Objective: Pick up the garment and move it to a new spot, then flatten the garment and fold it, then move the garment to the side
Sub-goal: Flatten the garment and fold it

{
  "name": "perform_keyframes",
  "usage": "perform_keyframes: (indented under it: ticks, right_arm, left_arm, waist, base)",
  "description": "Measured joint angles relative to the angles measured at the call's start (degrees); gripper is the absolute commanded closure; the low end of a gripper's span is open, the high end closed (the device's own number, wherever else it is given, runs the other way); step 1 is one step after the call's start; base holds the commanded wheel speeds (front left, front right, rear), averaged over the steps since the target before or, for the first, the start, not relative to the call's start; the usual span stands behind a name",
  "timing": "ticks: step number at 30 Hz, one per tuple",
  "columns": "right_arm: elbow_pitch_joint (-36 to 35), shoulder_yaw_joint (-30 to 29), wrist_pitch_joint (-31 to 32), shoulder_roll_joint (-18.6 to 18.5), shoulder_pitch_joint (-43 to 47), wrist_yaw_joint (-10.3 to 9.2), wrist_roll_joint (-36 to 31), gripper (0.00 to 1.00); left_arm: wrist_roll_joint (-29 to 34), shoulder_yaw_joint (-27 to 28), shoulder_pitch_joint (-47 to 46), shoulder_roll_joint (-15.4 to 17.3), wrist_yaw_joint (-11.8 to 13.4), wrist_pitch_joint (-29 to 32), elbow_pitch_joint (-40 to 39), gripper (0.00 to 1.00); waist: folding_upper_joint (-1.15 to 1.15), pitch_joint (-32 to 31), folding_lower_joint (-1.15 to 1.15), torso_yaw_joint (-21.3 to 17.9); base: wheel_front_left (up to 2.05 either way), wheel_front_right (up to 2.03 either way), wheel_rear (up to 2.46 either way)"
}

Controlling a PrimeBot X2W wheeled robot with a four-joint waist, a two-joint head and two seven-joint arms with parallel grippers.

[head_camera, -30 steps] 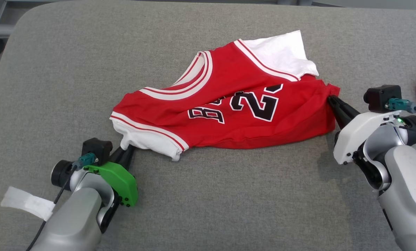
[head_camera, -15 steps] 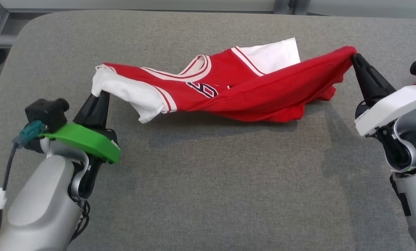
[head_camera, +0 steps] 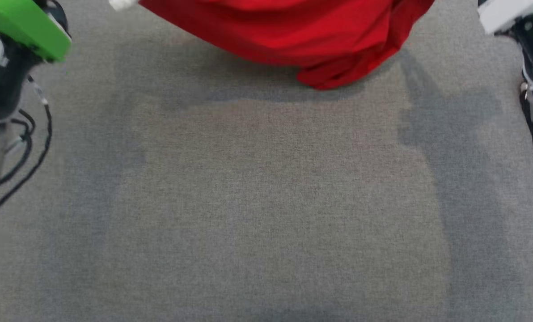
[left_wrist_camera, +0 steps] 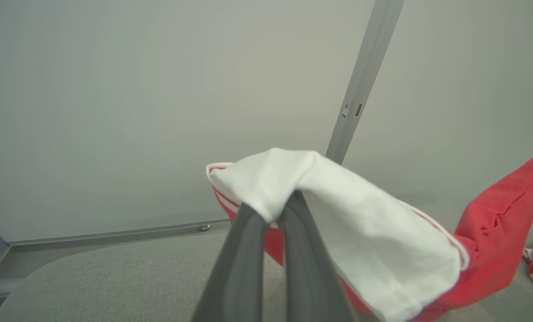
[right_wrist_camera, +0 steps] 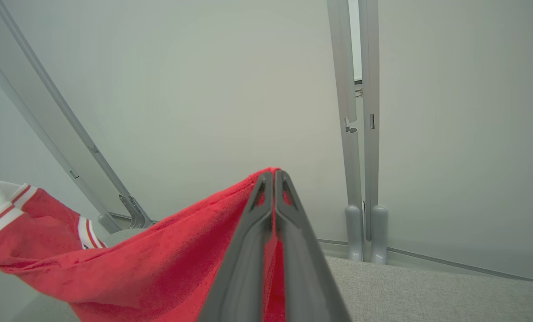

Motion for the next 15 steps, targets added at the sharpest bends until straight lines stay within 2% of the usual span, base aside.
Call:
perform_keyframes:
  ticks: [7,15]
  right_arm:
    - [9.66,-3.86,-3.27,4.27,-16.84,0.0,-5.53,1.0]
    - [19.31,-8.87,-15.04,8.42,-33.06,0.01,-13.69,1.0]
  left_arm:
    - [-0.48,4.42,-15.51,0.15,2.9,1.83,1.27,1.0]
    - [3.0,6.72,-31.03,-1.76,4.09,-5.03,5.28,1.0]
  waist:
    - [0.0,6.84,0.0,-2.2]
    - [0.0,13.89,0.0,-5.11]
  base:
    - [0.0,0.0,0.0]
    - [0.0,0.0,0.0]
